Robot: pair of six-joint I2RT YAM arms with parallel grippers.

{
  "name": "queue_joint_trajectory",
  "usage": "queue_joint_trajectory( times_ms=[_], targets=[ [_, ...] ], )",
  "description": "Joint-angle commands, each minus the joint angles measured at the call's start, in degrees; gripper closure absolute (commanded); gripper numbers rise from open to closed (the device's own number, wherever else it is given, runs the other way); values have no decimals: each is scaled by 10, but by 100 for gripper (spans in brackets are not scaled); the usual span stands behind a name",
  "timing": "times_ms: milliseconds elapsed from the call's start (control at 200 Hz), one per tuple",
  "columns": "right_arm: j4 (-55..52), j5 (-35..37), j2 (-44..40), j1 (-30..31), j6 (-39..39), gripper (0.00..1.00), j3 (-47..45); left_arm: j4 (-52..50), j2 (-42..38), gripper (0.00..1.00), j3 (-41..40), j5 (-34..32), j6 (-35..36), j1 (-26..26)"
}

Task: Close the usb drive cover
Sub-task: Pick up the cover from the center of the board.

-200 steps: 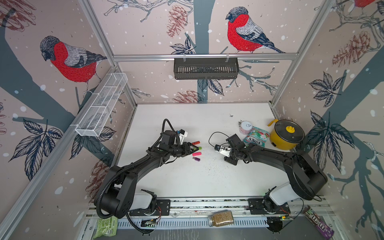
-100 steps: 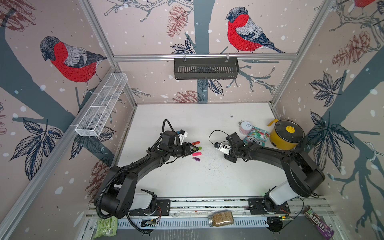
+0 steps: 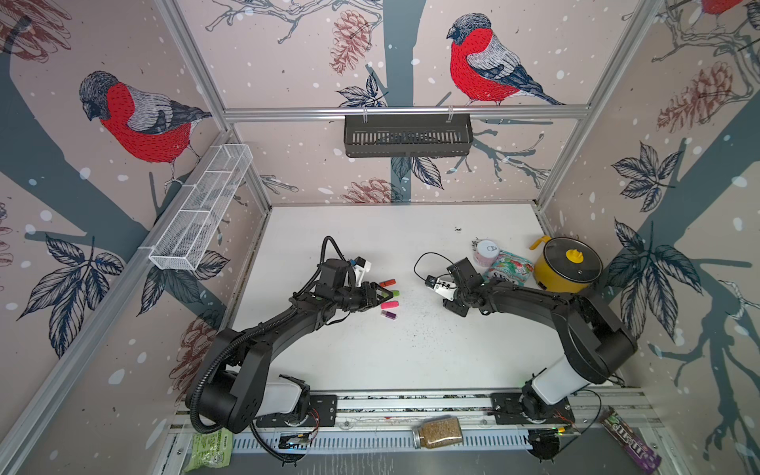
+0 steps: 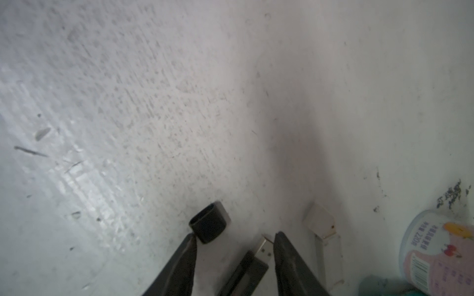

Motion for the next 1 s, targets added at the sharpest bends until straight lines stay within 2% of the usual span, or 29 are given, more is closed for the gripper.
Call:
queue_joint_trajectory(
  times_ms=[0, 340, 460, 515, 630, 785, 996],
  targets=[
    [-57, 38, 28, 1, 0, 49, 2, 16, -4, 50, -2, 1, 3, -1],
    [-44, 102, 30, -7, 14, 49, 4, 15, -4, 50, -2, 0, 3, -1],
    [-47, 41, 6, -14, 21, 50, 11, 15, -3, 50, -2, 0, 3, -1],
    [-56, -11, -6, -22, 28, 51, 19, 15, -4, 50, -2, 0, 2, -1],
    [-69, -75, -24, -46, 68, 51, 42, 16, -5, 50, -2, 0, 2, -1],
    [-72, -92, -34, -49, 153, 51, 62, 22, -2, 50, -3, 1, 0, -1],
    [-50, -112, -16, -50, 178, 50, 62, 21, 3, 50, 2, 8, 3, -1]
  ],
)
